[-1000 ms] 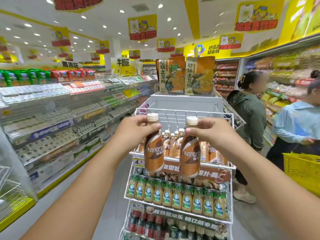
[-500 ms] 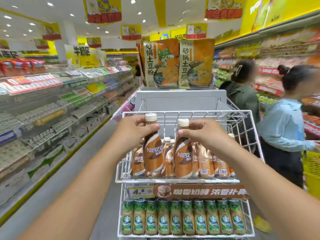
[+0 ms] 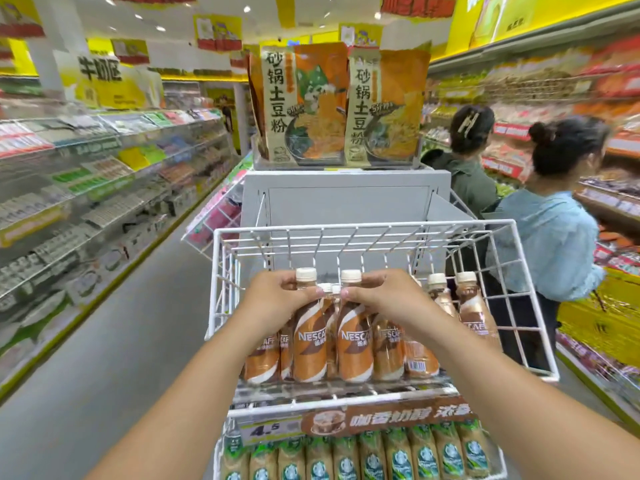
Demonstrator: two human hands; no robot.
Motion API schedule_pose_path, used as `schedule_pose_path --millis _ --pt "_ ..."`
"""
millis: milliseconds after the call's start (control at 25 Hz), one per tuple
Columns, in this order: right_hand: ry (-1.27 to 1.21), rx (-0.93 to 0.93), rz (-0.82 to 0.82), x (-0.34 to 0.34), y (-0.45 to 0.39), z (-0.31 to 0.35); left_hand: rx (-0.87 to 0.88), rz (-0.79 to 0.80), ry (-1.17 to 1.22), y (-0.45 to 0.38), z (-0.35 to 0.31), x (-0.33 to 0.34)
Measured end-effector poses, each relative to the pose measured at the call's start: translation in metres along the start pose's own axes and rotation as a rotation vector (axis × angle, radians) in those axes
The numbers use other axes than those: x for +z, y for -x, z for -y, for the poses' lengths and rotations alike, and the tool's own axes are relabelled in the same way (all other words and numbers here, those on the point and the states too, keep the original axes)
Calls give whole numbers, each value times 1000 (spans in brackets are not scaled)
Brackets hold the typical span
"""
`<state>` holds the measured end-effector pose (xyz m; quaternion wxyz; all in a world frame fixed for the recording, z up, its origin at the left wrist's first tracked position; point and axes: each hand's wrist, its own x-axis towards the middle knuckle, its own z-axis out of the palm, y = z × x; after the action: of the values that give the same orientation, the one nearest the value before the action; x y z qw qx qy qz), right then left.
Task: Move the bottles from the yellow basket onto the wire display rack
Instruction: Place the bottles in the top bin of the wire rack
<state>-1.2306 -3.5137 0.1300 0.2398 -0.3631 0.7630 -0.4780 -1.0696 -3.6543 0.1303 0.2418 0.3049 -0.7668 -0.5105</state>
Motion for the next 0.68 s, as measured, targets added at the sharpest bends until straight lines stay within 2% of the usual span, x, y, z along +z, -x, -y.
schedule_pose_path --millis 200,440,680 --pt "179 45 -73 15 -20 -14 -42 -37 -67 -7 18 14" --pt "406 103 -71 23 -27 -7 -87 -113 -123 -18 31 22" --pt "526 156 -92 33 -21 6 -80 -140 -139 -26 38 38"
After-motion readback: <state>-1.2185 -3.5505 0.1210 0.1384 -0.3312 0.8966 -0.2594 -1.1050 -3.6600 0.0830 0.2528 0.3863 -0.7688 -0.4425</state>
